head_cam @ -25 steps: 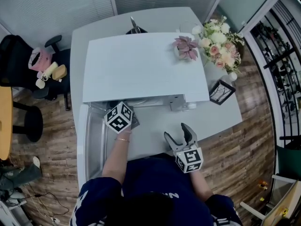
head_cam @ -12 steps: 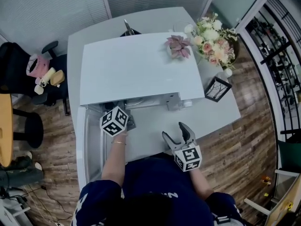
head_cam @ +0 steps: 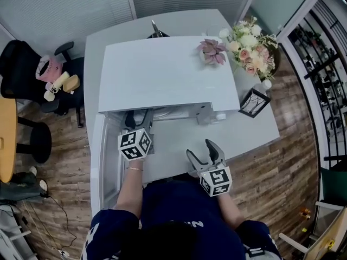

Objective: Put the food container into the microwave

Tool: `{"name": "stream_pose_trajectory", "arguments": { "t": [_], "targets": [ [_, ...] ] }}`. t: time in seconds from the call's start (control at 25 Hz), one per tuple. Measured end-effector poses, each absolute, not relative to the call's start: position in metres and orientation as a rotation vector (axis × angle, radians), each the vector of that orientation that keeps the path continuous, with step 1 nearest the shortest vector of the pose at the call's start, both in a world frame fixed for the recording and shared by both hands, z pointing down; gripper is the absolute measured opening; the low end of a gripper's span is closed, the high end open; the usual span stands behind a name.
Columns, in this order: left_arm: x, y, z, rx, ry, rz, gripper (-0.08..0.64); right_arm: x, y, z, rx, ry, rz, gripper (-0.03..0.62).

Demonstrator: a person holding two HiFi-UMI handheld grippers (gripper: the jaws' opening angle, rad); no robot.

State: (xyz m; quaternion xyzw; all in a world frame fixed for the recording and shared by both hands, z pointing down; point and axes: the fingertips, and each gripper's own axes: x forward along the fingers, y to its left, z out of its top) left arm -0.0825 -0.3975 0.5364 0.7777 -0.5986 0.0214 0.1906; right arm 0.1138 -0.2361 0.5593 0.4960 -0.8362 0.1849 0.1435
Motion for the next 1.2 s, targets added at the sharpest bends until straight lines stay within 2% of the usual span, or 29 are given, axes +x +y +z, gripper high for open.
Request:
{"name": "stream_pose_trajectory", "arguments": {
  "t": [0.44, 0.8, 1.2],
  "targets": [
    [-0.083, -0.340, 0.505, 2.348, -1.609, 0.070, 0.319, 0.106, -0.228, 0.558, 1.435, -2.402, 0.504, 0.339],
    [-0.074, -0.280, 0.518, 2.429, -1.491, 0.197, 0.318, 0.092, -0.225, 0.558, 1.418, -2.422, 0.494, 0.339],
    [-0.067, -0.214, 0.531, 2.426, -1.334, 0.190, 0.318, 0.076, -0.227, 0.554, 1.435, -2.442, 0.467, 0.339]
  ]
}}
